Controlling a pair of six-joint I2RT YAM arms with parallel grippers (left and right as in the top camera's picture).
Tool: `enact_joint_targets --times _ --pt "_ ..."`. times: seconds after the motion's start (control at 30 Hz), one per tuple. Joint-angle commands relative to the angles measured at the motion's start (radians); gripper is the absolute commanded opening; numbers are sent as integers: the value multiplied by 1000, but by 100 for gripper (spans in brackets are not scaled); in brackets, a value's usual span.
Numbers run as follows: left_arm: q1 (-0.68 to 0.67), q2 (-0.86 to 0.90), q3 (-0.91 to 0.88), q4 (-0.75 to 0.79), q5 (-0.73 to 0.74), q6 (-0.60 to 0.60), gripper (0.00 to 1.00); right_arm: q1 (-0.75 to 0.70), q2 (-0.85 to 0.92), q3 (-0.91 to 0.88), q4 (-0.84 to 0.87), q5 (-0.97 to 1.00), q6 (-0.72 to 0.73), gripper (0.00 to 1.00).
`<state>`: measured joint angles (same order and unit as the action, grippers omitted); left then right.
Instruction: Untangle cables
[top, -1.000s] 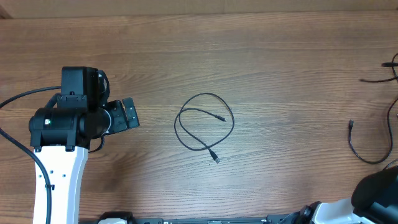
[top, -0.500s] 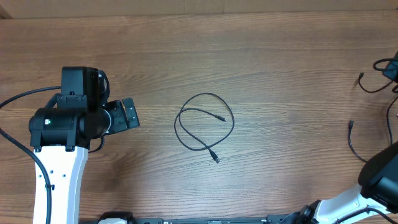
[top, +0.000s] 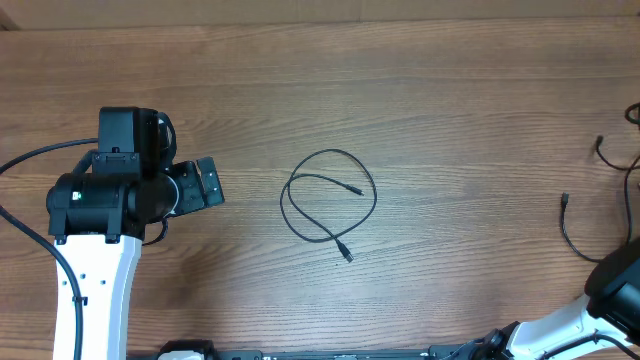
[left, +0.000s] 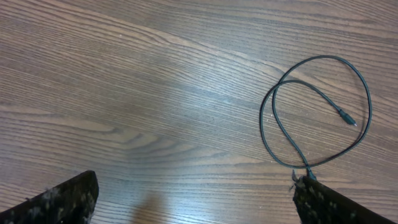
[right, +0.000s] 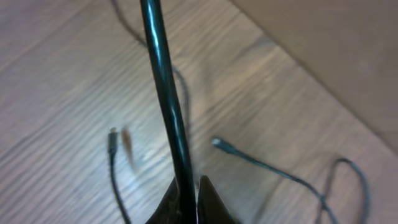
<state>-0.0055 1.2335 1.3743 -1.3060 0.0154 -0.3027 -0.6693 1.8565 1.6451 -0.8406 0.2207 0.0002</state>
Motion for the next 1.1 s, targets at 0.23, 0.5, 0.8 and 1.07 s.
enact_joint_targets --times 0.23,0.5,0.8,1.07 --pt "5 3 3 1 3 19 100 -7 5 -3 106 311 -74 4" --pt "5 3 3 1 3 19 100 -7 5 -3 270 587 -364 4" --pt "5 3 3 1 3 19 100 -5 5 -3 267 459 -496 4" --pt "5 3 3 1 3 19 100 -5 8 -9 200 293 -496 4"
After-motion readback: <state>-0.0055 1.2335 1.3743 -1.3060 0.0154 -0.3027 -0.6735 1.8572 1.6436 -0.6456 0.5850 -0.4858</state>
